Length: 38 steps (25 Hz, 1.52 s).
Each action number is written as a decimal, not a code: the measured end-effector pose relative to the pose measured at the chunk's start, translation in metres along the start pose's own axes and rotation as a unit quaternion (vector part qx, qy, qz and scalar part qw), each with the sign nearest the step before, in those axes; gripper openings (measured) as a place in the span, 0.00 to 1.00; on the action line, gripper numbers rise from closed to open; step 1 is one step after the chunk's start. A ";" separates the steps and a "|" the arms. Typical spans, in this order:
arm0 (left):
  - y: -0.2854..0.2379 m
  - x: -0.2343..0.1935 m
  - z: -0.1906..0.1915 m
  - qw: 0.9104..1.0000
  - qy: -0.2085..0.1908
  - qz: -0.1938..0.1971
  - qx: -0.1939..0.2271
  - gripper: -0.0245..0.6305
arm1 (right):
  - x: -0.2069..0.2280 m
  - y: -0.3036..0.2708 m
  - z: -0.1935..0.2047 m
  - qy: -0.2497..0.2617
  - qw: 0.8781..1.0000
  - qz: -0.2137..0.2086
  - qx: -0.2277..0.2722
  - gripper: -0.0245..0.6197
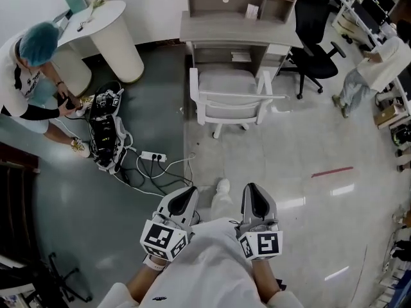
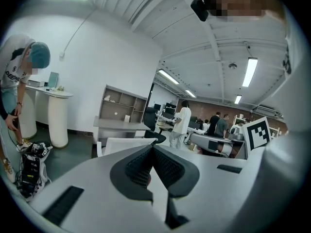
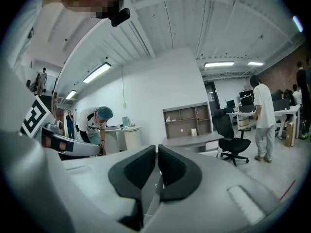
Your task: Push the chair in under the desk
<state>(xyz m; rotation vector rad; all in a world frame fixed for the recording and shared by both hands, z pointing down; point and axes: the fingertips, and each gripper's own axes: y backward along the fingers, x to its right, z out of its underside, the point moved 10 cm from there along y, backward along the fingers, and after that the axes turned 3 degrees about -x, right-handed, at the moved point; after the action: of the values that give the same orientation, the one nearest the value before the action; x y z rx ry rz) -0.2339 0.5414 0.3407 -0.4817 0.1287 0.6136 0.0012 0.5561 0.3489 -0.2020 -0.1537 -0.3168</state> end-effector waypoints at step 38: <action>-0.324 -0.086 -0.178 0.996 -0.051 0.060 -0.045 0.04 | 0.202 -0.270 -0.090 -0.004 0.999 0.034 -0.002 0.06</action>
<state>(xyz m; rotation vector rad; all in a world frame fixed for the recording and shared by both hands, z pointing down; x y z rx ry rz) -0.1111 0.1829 0.3337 -0.5310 0.0333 0.7631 0.1137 0.2264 0.3453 -0.2114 -0.1544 -0.2477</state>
